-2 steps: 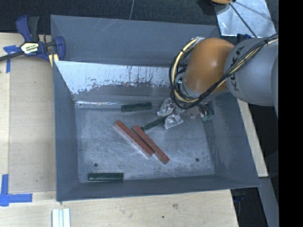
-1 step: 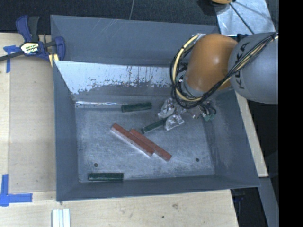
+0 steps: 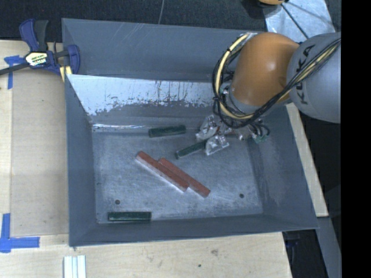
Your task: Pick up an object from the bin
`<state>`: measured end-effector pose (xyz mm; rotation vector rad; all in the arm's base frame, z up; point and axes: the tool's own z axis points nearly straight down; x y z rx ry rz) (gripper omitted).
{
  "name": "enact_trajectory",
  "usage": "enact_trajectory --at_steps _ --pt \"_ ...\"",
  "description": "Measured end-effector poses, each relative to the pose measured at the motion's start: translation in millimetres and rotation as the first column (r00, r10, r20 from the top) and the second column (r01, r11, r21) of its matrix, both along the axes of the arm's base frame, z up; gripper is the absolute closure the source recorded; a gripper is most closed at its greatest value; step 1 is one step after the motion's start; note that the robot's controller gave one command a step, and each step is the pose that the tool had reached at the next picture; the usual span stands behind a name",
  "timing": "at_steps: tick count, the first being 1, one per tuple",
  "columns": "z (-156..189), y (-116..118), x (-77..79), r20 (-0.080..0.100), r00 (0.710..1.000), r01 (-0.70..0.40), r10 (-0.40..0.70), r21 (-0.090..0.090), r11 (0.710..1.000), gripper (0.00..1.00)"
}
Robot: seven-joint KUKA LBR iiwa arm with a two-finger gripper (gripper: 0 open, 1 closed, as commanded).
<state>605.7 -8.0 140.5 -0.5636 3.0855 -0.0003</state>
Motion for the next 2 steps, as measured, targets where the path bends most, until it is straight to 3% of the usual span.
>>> enact_trajectory --at_steps 1,2 --pt "1 1 -8.3 -0.002 1.000 -0.015 0.015 -0.001 1.000 1.00" --pt "99 -4 -12.3 -0.001 1.000 -0.008 0.008 -0.001 1.000 1.00"
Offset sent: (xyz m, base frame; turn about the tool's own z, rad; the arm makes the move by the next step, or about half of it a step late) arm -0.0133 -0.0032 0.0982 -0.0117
